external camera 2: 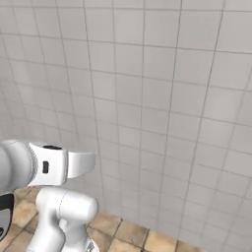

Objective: Pick the potato from the counter and place it in the microwave. Then turn on the microwave.

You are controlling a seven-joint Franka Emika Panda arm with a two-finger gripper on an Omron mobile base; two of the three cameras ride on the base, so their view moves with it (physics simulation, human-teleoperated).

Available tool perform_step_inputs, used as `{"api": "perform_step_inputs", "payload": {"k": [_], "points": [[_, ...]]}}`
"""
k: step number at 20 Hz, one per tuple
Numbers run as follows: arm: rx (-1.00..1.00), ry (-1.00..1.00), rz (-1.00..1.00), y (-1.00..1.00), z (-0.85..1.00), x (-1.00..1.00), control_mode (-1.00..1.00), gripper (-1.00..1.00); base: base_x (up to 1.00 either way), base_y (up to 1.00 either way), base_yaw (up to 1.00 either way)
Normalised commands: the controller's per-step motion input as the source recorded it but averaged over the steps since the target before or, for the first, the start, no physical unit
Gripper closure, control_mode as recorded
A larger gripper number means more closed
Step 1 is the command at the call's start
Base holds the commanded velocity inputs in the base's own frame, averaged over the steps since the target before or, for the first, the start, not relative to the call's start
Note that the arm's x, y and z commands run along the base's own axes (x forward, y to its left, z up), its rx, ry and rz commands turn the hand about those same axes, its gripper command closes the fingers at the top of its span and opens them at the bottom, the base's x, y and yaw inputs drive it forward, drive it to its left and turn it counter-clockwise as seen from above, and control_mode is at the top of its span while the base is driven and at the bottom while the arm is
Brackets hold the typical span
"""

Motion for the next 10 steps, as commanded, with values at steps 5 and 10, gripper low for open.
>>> {"api": "perform_step_inputs", "payload": {"k": [5, 10], "points": [[0.0, 0.0, 0.0, 0.0, 0.0, 0.0, 1.0, -1.0, 0.03, -0.55, -0.57], [0.0, 0.0, 0.0, 0.0, 0.0, 0.0, 1.0, -1.0, 0.13, -0.52, -0.58]]}}
